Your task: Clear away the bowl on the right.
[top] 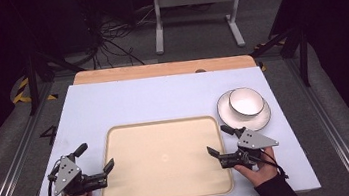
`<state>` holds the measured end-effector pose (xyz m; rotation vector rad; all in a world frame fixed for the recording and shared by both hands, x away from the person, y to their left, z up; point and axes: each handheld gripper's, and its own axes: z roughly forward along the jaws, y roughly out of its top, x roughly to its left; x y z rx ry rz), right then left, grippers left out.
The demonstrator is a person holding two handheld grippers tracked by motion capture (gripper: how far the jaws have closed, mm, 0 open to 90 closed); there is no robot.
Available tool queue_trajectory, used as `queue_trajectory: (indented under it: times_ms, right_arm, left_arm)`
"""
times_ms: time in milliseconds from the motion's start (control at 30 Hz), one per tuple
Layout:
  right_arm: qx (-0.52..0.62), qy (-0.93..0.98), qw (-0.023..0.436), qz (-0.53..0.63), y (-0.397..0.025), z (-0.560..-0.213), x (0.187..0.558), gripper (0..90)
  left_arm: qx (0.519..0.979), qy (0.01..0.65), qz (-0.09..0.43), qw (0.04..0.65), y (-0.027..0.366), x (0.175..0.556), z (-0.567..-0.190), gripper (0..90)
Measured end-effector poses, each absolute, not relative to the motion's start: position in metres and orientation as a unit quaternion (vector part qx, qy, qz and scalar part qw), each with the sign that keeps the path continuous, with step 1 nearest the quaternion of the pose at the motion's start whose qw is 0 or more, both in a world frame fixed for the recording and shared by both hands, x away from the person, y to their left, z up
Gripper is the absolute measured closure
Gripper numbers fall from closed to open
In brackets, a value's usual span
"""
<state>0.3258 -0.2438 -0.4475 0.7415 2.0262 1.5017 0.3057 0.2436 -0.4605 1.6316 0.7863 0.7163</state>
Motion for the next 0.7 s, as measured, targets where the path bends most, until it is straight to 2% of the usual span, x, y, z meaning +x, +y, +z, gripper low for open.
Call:
queue_trajectory:
  times_ms: [700]
  right_arm:
    - [0.271,0.749,0.252,0.550,-0.2430,-0.4451,0.3249,14.5]
  left_arm:
    - [0.694,0.335,0.306,0.559,0.2425,0.3058,-0.4607,0.1]
